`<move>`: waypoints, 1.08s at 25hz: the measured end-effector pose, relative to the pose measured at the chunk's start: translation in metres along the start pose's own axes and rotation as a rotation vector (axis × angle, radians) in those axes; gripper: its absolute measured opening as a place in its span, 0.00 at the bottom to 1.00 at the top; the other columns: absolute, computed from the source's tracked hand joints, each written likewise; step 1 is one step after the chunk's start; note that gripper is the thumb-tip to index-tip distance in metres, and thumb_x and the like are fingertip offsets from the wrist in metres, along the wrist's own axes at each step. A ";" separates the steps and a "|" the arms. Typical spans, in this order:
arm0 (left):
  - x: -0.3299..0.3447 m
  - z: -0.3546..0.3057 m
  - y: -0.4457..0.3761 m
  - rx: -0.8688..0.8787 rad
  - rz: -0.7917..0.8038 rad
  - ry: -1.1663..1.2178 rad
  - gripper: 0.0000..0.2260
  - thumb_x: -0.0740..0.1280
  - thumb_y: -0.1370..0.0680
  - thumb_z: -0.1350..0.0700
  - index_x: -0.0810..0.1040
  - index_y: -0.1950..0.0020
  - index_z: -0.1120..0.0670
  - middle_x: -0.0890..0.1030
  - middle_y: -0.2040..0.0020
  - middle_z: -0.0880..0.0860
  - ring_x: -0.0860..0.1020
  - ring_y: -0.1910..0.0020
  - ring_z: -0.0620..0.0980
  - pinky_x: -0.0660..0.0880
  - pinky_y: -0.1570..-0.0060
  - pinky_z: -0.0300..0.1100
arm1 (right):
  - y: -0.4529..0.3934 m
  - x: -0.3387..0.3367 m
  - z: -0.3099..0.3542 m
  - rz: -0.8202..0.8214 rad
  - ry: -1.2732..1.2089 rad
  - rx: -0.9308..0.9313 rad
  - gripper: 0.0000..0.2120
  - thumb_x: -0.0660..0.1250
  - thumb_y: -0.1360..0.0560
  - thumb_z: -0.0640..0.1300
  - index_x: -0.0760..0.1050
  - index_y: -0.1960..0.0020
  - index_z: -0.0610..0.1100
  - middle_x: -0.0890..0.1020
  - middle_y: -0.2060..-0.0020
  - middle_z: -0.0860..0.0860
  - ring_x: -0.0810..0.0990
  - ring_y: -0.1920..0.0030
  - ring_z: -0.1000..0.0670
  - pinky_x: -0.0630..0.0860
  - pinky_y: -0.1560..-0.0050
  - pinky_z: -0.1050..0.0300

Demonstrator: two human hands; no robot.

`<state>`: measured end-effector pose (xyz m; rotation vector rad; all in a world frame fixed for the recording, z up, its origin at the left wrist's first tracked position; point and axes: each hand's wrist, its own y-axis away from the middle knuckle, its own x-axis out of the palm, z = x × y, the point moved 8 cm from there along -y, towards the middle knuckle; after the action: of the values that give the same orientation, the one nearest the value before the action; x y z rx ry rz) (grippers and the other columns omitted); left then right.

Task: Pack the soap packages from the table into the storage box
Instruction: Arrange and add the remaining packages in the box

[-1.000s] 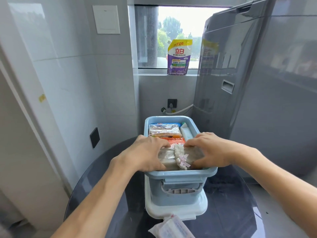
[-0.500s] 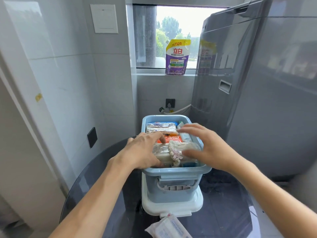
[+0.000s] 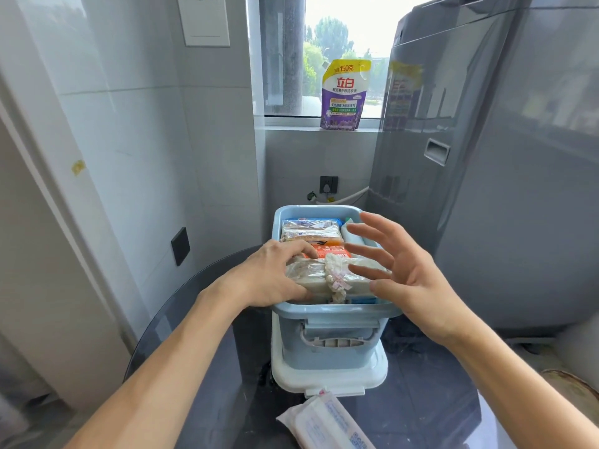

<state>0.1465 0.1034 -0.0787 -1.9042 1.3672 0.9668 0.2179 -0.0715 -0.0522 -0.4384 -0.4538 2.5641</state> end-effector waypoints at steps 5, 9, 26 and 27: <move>0.002 0.000 -0.003 0.019 0.014 0.040 0.25 0.78 0.32 0.50 0.72 0.40 0.36 0.73 0.41 0.48 0.75 0.43 0.49 0.74 0.45 0.43 | 0.012 -0.001 0.004 -0.022 0.089 0.064 0.42 0.56 0.31 0.17 0.63 0.25 0.50 0.73 0.31 0.51 0.74 0.32 0.49 0.75 0.36 0.50; 0.002 0.000 0.002 0.005 -0.015 0.070 0.25 0.76 0.32 0.53 0.75 0.36 0.41 0.78 0.41 0.49 0.77 0.46 0.50 0.73 0.47 0.42 | 0.038 0.015 0.009 -0.011 0.092 0.091 0.44 0.55 0.33 0.16 0.63 0.25 0.49 0.74 0.31 0.50 0.74 0.31 0.50 0.72 0.32 0.51; 0.002 0.000 0.015 0.022 -0.125 0.068 0.23 0.68 0.28 0.53 0.75 0.33 0.40 0.74 0.29 0.49 0.69 0.43 0.45 0.66 0.45 0.38 | 0.137 0.103 -0.068 0.127 1.103 0.572 0.25 0.62 0.33 0.69 0.71 0.48 0.50 0.78 0.53 0.56 0.77 0.48 0.47 0.68 0.60 0.52; 0.001 0.001 0.015 0.024 -0.133 0.053 0.23 0.69 0.28 0.52 0.76 0.34 0.40 0.74 0.30 0.49 0.70 0.43 0.46 0.67 0.45 0.39 | 0.135 0.106 -0.070 0.148 1.136 0.573 0.25 0.62 0.35 0.68 0.69 0.51 0.49 0.78 0.55 0.55 0.76 0.49 0.47 0.66 0.60 0.52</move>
<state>0.1324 0.0992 -0.0804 -1.9882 1.2586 0.8369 0.1013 -0.1106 -0.1909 -1.5470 0.7029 1.9743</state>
